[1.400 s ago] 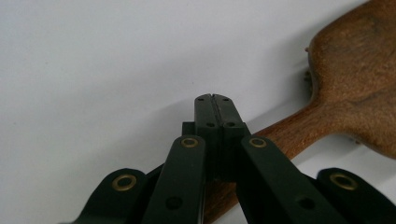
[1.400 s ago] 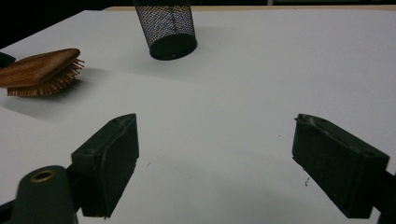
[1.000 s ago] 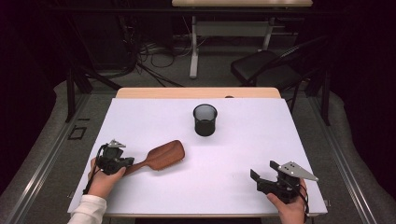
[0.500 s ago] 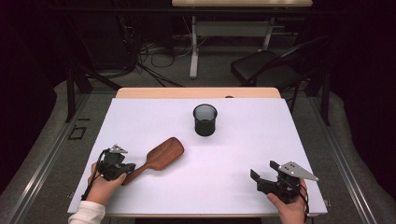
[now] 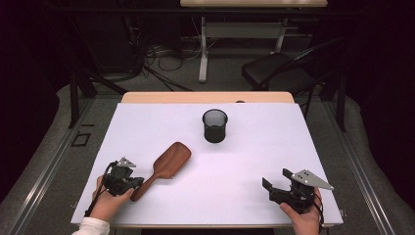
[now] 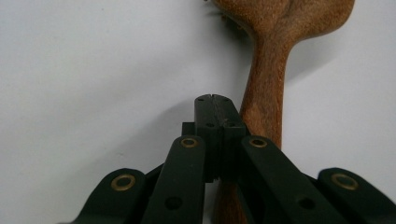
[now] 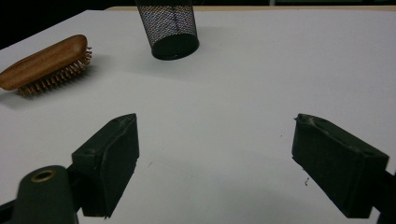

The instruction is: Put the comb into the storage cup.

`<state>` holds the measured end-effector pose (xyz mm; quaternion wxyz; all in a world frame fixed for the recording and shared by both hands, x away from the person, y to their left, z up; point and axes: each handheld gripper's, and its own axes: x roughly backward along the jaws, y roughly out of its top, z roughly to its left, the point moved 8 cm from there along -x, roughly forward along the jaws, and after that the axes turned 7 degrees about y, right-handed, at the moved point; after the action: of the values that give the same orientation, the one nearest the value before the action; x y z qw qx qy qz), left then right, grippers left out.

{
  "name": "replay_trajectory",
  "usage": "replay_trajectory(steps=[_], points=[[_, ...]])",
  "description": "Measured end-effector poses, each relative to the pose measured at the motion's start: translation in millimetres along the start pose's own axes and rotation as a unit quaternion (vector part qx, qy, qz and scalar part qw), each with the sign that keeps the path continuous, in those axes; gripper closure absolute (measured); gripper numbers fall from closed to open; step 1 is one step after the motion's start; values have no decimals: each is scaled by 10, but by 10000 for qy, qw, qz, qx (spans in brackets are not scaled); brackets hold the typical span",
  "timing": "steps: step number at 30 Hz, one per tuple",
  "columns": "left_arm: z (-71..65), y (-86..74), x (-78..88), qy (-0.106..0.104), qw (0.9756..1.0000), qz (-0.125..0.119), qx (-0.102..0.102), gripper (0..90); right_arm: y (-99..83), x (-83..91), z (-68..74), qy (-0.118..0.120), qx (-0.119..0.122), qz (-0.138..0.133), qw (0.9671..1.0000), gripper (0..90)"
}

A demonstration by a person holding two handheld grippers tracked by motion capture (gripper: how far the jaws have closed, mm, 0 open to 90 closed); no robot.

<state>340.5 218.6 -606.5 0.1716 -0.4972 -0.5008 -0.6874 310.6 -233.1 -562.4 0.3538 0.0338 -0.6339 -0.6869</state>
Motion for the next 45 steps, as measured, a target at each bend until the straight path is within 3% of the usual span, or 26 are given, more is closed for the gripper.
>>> replay_trajectory(steps=[8,23,45], points=[[-49,-26,0,18,9999,41,-104,900,0,1,2,6,3,-3,10000,146],[7,-18,-4,153,9999,-56,-45,842,1,-3,4,12,6,-12,10000,146],[111,53,102,288,9982,-492,183,607,4,1,2,6,14,-23,10000,146]])
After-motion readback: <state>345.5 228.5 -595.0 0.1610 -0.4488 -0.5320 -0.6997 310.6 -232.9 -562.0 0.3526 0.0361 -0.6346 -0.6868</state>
